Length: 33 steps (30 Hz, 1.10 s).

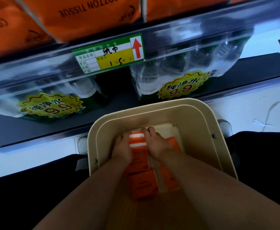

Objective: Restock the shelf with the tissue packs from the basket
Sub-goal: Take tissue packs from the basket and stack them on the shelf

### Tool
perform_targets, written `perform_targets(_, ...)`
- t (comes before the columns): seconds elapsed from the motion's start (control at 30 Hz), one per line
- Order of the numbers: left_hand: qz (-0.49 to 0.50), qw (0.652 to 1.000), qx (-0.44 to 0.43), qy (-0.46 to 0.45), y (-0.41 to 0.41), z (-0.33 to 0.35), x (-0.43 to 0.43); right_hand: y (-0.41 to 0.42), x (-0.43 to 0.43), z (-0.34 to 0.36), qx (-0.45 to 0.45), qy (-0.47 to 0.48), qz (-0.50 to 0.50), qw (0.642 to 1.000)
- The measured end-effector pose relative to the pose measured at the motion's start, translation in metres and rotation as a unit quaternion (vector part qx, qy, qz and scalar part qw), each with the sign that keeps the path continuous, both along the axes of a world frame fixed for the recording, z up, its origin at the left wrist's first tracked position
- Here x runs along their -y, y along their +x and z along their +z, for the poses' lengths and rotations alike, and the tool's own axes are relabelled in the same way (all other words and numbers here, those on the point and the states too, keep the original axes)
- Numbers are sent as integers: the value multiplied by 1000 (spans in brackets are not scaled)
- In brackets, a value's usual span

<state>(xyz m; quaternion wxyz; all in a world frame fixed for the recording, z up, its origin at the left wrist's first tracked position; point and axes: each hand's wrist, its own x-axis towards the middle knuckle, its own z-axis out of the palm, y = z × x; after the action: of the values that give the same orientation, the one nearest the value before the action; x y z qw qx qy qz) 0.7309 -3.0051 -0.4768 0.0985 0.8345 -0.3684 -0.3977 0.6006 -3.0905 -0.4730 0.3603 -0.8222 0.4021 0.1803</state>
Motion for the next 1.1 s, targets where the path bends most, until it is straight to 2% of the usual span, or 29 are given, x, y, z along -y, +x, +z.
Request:
perform_targets(0.27, -40, 999, -8, 11, 1, 13, 4, -17, 11, 16, 17, -26, 21, 999)
perform_targets(0.53, -59, 998, -25, -13, 6, 50, 8, -39, 32, 61, 69, 36, -24, 997)
perform_targets(0.67, -26, 993, -102, -56, 8, 75, 7, -44, 34, 83, 83, 58, -64, 993)
perform_targets(0.87, -12, 979, -196, -62, 12, 116, 4, -54, 35, 129, 120, 137, -117, 976)
perform_targets(1.1, 43, 950, -286, -115, 15, 170, -4, -71, 40, 189, 239, 222, -209, 922)
